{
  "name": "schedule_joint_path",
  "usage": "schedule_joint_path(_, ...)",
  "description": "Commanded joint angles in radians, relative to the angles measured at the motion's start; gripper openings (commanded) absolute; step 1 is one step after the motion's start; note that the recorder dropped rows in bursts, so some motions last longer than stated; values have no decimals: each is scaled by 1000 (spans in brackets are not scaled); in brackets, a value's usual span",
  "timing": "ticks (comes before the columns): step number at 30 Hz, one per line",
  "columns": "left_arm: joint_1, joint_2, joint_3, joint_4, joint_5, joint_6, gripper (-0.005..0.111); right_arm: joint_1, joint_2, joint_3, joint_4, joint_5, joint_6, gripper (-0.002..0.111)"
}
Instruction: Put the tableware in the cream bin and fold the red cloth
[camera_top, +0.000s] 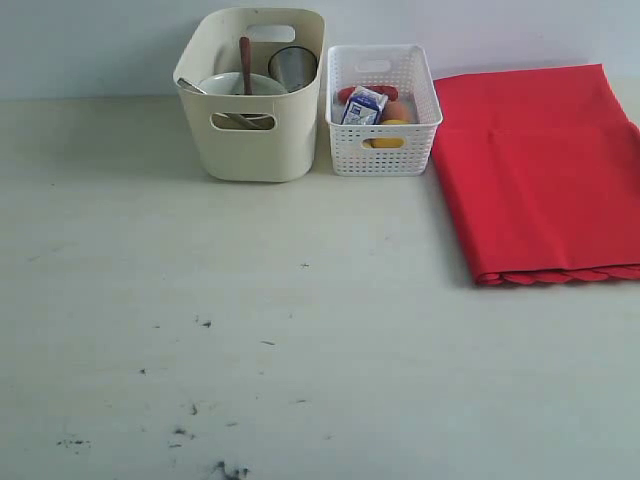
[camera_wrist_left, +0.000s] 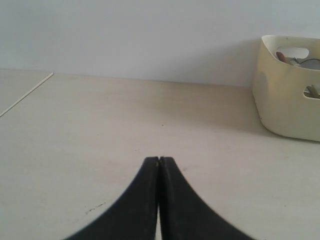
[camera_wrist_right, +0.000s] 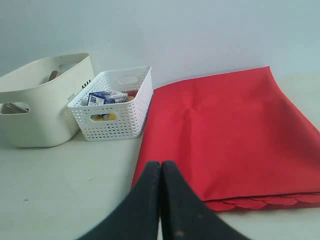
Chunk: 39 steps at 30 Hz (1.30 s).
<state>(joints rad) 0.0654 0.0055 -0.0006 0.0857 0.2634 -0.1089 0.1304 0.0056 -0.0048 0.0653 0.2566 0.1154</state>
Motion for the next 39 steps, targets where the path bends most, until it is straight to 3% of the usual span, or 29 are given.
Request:
schedule_joint_path(1,-5,-5,1,-7,2,-1,3,4,-6,5,-6,-1,-11,0)
schedule_joint_path(39,-5,-5,1,-7,2,1,3,-25,-6,5,-6,4,-11,0)
